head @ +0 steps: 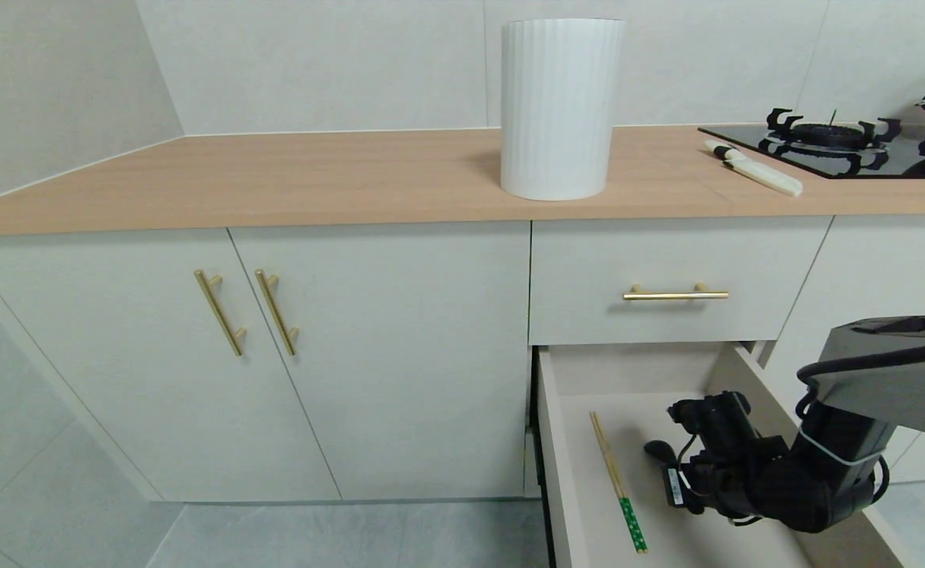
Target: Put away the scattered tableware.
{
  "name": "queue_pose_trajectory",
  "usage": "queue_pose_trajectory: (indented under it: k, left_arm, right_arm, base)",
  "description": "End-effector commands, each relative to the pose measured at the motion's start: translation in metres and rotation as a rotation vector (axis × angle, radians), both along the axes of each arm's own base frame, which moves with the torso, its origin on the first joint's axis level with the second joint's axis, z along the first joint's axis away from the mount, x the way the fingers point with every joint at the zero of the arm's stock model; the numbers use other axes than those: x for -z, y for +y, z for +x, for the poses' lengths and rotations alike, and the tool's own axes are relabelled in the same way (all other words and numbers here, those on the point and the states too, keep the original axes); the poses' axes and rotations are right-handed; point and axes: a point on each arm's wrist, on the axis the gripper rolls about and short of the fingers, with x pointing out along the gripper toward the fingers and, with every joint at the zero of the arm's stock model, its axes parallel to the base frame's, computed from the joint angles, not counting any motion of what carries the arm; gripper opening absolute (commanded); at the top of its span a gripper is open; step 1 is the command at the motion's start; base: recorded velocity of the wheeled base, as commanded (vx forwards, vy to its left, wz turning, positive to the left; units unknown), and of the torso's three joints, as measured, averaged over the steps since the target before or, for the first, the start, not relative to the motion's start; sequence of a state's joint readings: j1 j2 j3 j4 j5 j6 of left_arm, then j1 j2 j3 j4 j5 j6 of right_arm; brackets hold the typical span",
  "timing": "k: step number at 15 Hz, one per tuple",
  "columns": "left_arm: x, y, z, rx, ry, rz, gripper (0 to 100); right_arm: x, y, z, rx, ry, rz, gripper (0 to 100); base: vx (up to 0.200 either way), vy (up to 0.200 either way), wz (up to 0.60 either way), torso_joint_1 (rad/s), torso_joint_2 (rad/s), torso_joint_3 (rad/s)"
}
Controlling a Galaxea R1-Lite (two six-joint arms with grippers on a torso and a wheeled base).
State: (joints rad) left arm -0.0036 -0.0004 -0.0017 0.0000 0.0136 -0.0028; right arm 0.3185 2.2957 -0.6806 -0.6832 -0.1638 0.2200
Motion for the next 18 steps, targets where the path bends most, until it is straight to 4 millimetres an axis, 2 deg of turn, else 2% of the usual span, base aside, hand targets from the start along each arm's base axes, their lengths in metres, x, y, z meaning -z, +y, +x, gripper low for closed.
queue_pose_trajectory:
  k: [1, 9, 10, 14, 16, 18]
  left_arm:
    - [0.000, 0.000, 0.000, -0.002, 0.001, 0.000, 100]
    - [0.000, 0.000, 0.000, -0.002, 0.001, 0.000, 100]
    - [0.000, 0.000, 0.000, -0.001, 0.001, 0.000, 100]
    - [0.000, 0.000, 0.000, -0.001, 0.001, 0.000, 100]
    - [0.000, 0.000, 0.000, -0.002, 0.001, 0.000, 100]
    - [0.000, 0.000, 0.000, -0.001, 0.001, 0.000, 100]
  right_arm:
    - [0.013, -0.001, 0.003, -0.001, 0.025, -0.014, 0]
    - [0.016, -0.005, 0.008, 0.010, 0.003, -0.011, 0]
    - [0.016, -0.005, 0.008, 0.010, 0.003, -0.011, 100]
    - [0.014, -0.005, 0.008, 0.010, -0.004, -0.009, 100]
    - [-0.006, -0.007, -0.002, 0.037, -0.042, -0.042, 100]
    - [-0.040, -0.012, -0.013, 0.087, -0.130, -0.071, 100]
  base:
    - [0.000, 0.000, 0.00, 0.000, 0.00, 0.000]
    - [0.000, 0.000, 0.00, 0.000, 0.00, 0.000]
    - [0.000, 0.000, 0.00, 0.000, 0.00, 0.000]
    - [0.000, 0.000, 0.00, 0.000, 0.00, 0.000]
    - [0.000, 0.000, 0.00, 0.000, 0.00, 0.000]
    - [0.000, 0.000, 0.00, 0.000, 0.00, 0.000]
